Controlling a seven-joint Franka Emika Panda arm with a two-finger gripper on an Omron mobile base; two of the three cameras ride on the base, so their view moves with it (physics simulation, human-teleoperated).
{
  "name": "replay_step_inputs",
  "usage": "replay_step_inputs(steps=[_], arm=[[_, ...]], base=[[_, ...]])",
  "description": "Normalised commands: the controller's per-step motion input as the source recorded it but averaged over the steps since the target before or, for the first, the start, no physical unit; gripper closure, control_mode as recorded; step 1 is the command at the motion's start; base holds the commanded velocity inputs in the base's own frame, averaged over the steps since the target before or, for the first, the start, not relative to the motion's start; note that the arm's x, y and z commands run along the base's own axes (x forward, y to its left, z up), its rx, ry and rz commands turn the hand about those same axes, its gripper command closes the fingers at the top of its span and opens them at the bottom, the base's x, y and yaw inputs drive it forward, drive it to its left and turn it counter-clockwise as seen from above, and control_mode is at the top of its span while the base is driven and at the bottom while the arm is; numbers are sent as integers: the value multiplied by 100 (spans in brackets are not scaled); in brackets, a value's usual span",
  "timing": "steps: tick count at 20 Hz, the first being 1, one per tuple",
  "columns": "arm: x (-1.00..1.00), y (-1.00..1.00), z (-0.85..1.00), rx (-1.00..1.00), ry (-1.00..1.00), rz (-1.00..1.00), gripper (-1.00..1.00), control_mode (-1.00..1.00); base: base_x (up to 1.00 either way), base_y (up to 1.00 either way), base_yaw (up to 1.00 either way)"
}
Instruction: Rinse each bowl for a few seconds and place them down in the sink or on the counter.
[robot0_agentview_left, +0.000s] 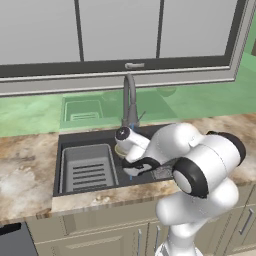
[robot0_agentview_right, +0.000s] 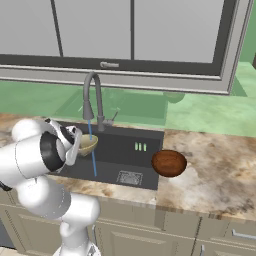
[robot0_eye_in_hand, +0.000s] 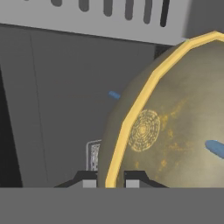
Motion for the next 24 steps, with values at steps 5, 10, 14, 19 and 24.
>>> replay_step_inputs(steps=[5,10,14,19,24], arm=[[23,0,-12,0,0,-5,100,-100],[19,0,-11,0,0,-5,100,-100],[-7,10,-2,-2,-6,-3,100,-100],[-15,14,0,-9,-13,-5,100,-100],[-8,12,0,-7,-12,-5,100,-100]], base=[[0,0,0],[0,0,0],[0,0,0],[0,0,0],[0,0,0]])
